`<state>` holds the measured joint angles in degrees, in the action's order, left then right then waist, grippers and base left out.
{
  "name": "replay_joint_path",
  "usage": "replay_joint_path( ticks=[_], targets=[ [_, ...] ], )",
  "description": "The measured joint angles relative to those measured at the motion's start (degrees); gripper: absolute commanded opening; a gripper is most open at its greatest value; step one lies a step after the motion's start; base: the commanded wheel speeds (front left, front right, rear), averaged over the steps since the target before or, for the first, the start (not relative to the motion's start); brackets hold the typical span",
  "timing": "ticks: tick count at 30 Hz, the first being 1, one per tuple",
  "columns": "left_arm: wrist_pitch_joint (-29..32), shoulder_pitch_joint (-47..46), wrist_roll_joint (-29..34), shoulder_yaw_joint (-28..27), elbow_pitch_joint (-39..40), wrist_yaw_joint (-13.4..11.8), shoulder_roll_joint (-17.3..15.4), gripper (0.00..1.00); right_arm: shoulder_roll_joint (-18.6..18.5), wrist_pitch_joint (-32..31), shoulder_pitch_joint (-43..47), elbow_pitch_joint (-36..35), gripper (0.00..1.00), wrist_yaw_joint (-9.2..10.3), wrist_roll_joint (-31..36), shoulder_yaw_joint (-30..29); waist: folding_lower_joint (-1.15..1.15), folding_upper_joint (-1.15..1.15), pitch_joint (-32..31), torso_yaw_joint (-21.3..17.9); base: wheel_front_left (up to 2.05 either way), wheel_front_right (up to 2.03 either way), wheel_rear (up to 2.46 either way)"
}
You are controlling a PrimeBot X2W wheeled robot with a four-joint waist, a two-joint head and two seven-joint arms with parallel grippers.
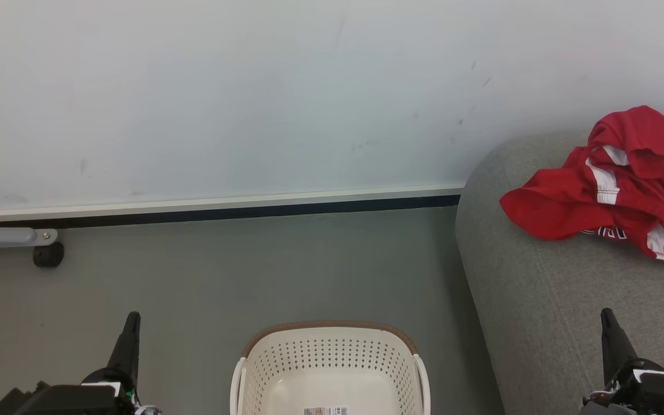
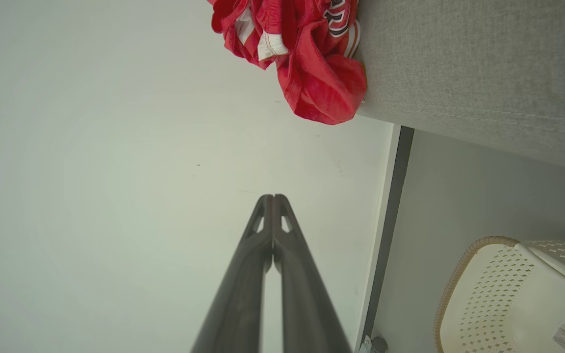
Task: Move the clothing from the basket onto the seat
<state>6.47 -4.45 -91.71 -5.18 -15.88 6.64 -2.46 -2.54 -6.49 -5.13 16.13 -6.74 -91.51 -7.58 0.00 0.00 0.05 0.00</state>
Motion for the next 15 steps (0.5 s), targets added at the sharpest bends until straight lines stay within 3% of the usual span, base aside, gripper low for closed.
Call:
replay_joint_path(
  ticks=[15],
  targets=[
    [0.00, 0.00, 0.00, 0.00, -0.02, 0.00, 0.00, 0.00, 0.00, 0.00, 0.00, 0.00, 0.00, 0.00, 0.00, 0.00, 0.00, 0.00, 0.00, 0.00, 0.00, 0.00, 0.00]
  ],
)
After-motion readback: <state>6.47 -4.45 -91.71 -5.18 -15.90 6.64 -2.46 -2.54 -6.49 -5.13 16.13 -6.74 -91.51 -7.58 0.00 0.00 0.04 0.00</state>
